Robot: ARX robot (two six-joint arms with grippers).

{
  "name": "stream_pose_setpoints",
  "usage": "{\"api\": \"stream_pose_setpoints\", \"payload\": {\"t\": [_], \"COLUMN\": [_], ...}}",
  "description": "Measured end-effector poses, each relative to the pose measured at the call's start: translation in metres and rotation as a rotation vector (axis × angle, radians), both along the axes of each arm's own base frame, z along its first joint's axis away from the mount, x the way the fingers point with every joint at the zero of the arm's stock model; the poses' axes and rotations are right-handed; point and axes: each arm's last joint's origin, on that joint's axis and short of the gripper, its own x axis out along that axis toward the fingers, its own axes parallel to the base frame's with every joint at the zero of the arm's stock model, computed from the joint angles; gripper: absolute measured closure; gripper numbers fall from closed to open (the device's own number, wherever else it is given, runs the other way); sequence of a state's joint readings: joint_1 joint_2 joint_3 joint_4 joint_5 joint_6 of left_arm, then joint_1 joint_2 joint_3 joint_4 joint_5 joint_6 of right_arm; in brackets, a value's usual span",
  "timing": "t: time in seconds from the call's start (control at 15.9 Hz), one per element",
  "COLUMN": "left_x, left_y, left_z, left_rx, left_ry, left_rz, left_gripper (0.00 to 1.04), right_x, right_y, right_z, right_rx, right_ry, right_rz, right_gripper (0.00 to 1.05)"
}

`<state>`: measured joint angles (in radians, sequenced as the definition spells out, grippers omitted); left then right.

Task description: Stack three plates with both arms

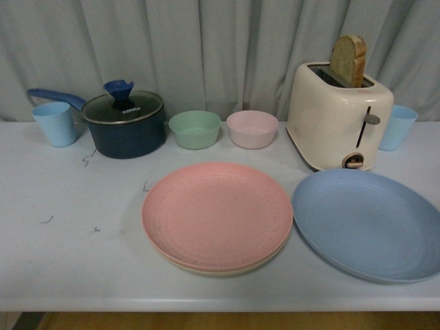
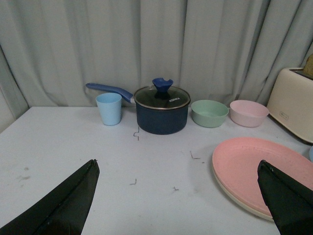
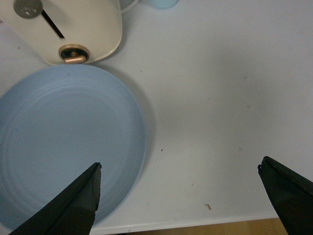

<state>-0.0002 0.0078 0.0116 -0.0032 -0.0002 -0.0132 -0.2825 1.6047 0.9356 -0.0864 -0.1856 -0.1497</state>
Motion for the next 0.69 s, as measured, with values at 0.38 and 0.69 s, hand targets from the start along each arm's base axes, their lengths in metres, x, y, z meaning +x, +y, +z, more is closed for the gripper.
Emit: {"api": "stream_pose_setpoints", "payload": {"t": [0.38, 0.69], "left_x": [0.000, 0.000], "left_y": [0.000, 0.000], "left_z": [0.000, 0.000], "left_rx": [0.000, 0.000], "left_ry": [0.000, 0.000], "left_rz": [0.000, 0.000], "left_gripper": [0.07, 0.07], "right_x": [0.070, 0.074], "right_y": [0.006, 0.016], "right_z": [-0.099, -0.109], "right_rx": [0.087, 0.084], "right_ry": [0.171, 0.190], "right_rz": [0.015, 0.017], "right_gripper": [0.06, 0.06]}}
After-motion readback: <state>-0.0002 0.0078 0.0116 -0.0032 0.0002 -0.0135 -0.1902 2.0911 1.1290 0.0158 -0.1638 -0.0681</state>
